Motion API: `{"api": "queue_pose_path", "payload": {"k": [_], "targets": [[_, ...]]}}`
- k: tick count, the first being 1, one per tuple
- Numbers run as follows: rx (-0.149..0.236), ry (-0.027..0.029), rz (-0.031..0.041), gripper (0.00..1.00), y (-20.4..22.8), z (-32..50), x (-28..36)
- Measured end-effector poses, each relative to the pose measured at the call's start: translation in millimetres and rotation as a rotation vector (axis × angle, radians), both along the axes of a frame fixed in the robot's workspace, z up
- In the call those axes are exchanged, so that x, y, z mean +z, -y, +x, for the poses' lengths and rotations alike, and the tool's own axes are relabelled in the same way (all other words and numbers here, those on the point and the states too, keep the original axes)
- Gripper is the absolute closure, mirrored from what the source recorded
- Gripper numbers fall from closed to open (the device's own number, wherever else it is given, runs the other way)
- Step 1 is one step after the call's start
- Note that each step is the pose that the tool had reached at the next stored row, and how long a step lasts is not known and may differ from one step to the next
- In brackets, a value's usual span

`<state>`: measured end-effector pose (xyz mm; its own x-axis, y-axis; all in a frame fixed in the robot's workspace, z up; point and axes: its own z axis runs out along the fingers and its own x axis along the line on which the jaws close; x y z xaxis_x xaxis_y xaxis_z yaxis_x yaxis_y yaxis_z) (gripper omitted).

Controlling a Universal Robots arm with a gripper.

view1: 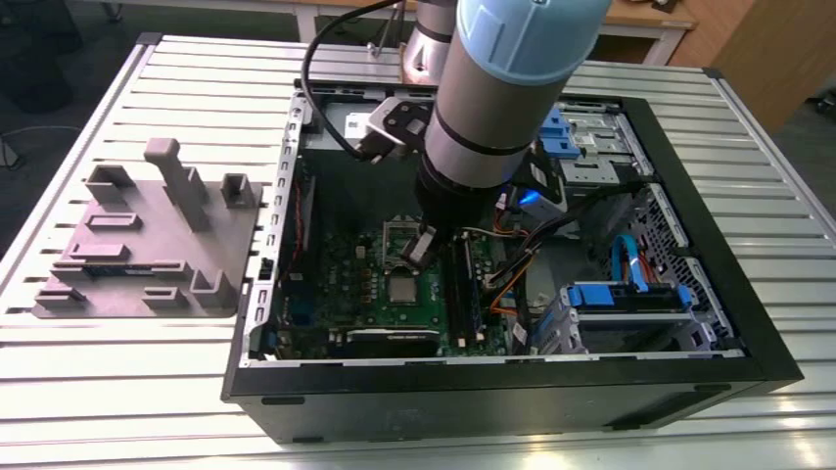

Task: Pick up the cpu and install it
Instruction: 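Close the cpu cover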

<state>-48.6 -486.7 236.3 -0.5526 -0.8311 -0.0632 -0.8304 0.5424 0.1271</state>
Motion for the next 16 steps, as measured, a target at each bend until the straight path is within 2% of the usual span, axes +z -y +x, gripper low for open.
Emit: {"api": "queue_pose_path", "payload": {"k": [2,5,6,10,12,16], "targets": [[0.001,0.0000,0.0178,0.90,-0.3,1.7,-0.8],[0.003,-0.0001,0.0499,0.90,-0.6,6.0,-1.5],[0.006,-0.0001,0.0558,0.90,-0.6,7.1,-2.2],[0.068,-0.0018,0.0574,0.90,-0.6,7.4,-5.6],[0.074,-0.0019,0.0598,0.90,-0.9,9.8,-6.9],[0.074,-0.0011,0.0825,0.90,-3.6,14.0,-9.9]]}}
